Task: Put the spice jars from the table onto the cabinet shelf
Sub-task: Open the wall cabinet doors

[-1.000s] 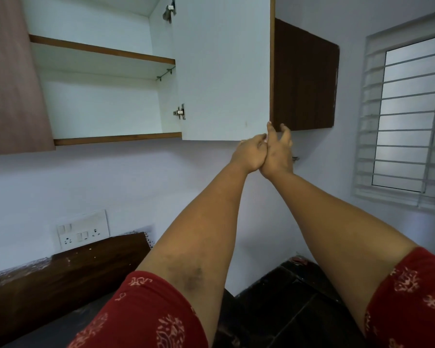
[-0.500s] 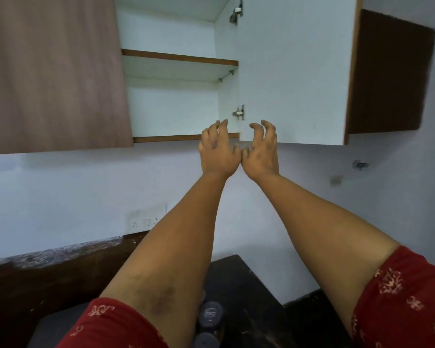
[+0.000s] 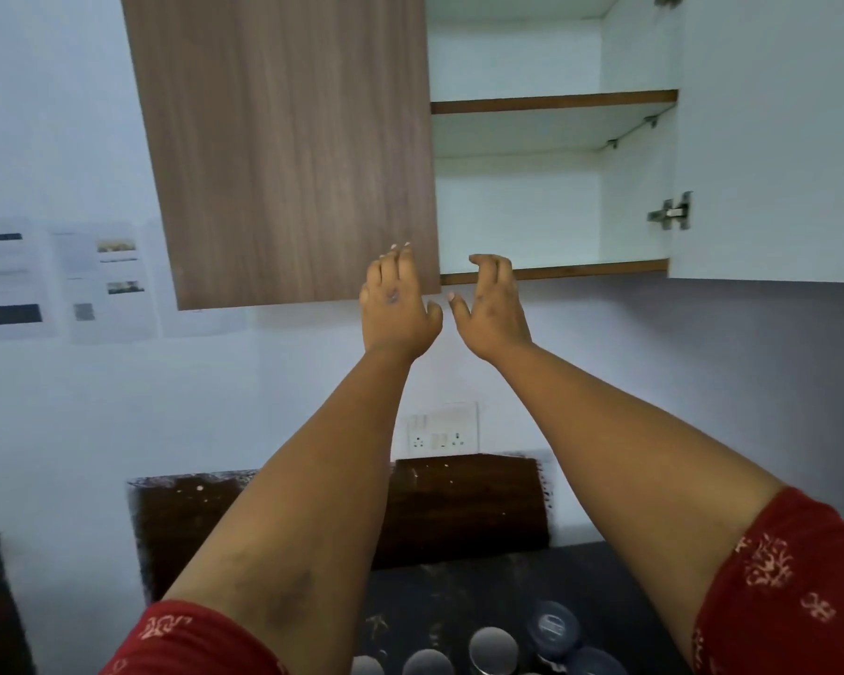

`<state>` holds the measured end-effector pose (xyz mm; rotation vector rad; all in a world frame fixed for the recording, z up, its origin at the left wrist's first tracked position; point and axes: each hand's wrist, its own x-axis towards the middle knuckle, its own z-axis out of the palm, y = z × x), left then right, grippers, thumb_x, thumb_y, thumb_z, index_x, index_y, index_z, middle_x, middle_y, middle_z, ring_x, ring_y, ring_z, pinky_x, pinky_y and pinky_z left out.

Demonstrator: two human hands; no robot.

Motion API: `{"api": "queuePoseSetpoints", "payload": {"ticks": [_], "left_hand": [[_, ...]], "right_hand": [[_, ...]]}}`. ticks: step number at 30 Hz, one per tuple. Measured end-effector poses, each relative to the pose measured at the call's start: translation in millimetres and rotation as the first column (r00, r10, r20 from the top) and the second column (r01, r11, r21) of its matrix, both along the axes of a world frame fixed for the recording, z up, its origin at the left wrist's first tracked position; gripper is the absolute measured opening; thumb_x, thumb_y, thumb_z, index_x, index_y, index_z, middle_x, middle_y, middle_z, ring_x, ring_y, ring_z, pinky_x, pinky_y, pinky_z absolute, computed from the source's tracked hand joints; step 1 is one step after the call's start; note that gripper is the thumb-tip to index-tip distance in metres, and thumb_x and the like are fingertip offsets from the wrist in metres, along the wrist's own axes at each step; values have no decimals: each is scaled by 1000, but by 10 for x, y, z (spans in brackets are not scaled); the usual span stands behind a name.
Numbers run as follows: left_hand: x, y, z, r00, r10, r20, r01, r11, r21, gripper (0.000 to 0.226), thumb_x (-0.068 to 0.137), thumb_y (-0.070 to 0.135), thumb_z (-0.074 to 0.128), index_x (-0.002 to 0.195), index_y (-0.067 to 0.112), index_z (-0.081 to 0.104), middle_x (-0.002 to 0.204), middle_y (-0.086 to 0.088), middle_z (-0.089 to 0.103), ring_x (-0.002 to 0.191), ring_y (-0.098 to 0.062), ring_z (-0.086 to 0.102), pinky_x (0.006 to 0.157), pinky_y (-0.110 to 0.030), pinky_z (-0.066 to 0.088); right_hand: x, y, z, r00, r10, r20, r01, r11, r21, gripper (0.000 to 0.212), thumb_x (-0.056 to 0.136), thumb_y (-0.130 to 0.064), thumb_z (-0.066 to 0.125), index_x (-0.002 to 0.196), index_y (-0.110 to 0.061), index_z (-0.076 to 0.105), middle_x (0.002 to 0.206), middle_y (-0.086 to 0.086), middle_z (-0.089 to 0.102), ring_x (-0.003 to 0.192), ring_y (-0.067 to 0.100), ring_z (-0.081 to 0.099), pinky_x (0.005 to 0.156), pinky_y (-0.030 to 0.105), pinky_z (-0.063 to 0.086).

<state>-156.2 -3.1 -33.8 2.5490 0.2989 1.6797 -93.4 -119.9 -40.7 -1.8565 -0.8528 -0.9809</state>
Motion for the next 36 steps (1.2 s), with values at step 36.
{"api": "queuePoseSetpoints", "payload": {"ticks": [36], "left_hand": [[824, 850, 18, 959, -267, -99, 283, 931, 232, 70, 85, 15, 67, 146, 1, 36, 153, -14, 37, 134, -30, 43, 104, -37, 45]], "right_hand": [[694, 921, 374, 877, 156, -455, -56, 973, 225, 32, 97, -14, 57, 128, -8, 52, 121, 8, 61, 108, 23, 60, 89, 29, 50]]}}
